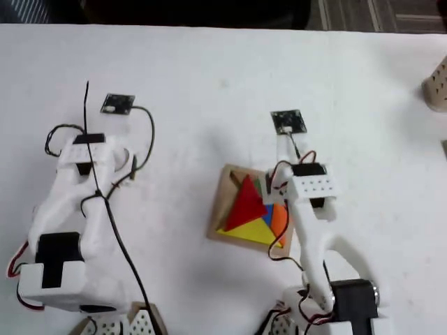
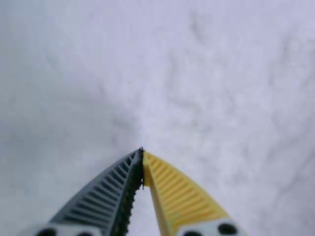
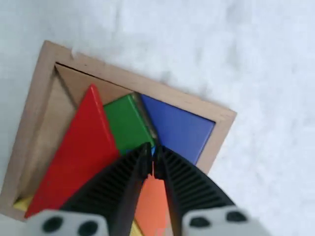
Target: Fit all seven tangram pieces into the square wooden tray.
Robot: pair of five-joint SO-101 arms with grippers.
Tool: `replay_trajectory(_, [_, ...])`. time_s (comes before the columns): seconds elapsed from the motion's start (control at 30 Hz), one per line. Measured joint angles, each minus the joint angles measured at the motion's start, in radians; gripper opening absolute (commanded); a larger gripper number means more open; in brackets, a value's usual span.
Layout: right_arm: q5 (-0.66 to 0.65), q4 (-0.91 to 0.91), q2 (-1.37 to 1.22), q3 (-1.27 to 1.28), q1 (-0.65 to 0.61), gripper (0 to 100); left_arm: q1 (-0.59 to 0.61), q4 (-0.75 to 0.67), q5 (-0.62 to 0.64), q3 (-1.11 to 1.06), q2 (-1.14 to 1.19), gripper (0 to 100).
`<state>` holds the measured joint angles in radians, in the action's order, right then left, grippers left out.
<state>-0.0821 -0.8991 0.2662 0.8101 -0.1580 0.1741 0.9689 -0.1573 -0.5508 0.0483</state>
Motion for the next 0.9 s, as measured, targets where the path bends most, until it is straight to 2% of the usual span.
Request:
replay_trajectory(0.27, [-0.035,-0.003,0.009,0.078,0.002,1.9,0.0,0.0,0.0,0.0,0.0,2])
replay_trajectory(0.53, [-0.038,0.029,0.025,0.104,-0.103,1.8,0.0,0.0,0.0,0.0,0.0,2])
replay_trajectory(0.9, [-0.038,0.035,0.025,0.104,-0.106,1.9,0.0,0.0,0.0,0.0,0.0,2])
